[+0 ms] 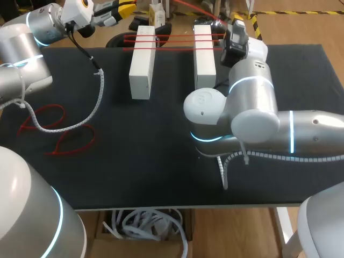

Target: Grab the tape and strap the tape.

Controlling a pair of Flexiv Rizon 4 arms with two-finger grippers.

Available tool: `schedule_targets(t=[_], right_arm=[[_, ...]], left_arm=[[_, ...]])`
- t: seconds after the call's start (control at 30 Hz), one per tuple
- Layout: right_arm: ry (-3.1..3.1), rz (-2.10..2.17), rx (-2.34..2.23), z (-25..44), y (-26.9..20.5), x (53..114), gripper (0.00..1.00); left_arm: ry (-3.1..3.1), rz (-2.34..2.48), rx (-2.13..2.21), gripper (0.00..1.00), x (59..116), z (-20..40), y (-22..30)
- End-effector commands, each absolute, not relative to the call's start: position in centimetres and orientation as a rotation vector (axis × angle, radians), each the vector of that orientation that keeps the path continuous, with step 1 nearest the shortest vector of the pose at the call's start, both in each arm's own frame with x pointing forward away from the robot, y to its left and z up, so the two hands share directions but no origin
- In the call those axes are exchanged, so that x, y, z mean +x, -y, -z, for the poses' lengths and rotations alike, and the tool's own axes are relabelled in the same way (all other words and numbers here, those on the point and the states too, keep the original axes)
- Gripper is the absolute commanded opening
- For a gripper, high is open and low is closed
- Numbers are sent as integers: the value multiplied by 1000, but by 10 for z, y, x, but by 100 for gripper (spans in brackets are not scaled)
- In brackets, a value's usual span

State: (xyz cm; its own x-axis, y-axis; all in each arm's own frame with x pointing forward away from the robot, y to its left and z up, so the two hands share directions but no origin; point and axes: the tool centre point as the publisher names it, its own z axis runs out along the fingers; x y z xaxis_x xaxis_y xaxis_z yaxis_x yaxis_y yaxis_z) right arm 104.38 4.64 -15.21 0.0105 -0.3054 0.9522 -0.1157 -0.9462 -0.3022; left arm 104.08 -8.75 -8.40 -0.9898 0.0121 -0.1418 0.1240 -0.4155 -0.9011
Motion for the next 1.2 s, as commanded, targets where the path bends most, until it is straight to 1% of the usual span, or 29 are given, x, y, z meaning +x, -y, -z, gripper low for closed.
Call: schedule_targets(t=[0.03, 0.13, 0.23, 0.33, 0.4, 0.53, 0.67, 0.73, 0.77, 1.2], right_arm=[[-448, 2069, -2130, 151, -49, 1048, 27], [-449, 2069, -2125, 151, -50, 1049, 24], [-450, 2069, -2122, 150, -50, 1050, 24], [-452, 2068, -2125, 151, -50, 1050, 21], [-455, 2069, -2126, 151, -49, 1050, 21], [-461, 2071, -2125, 151, -48, 1050, 12], [-466, 2071, -2125, 151, -47, 1050, 12], [-465, 2072, -2125, 151, -47, 1051, 7], [-465, 2073, -2125, 151, -47, 1051, 0], [-344, 2132, -2146, 147, -49, 1047, 0]], left_arm=[[-1659, 2582, 196, 0, 1041, 84, 87], [-1659, 2582, 196, 0, 1041, 84, 87], [-1659, 2582, 196, 0, 1041, 84, 87], [-1659, 2582, 196, 0, 1041, 84, 87], [-1659, 2582, 196, 0, 1041, 84, 87], [-1659, 2582, 196, 0, 1041, 84, 87], [-1659, 2582, 196, 0, 1041, 84, 87], [-1659, 2582, 196, 0, 1041, 84, 87], [-1659, 2582, 196, 0, 1041, 84, 87], [-1659, 2582, 196, 0, 1041, 84, 87]])
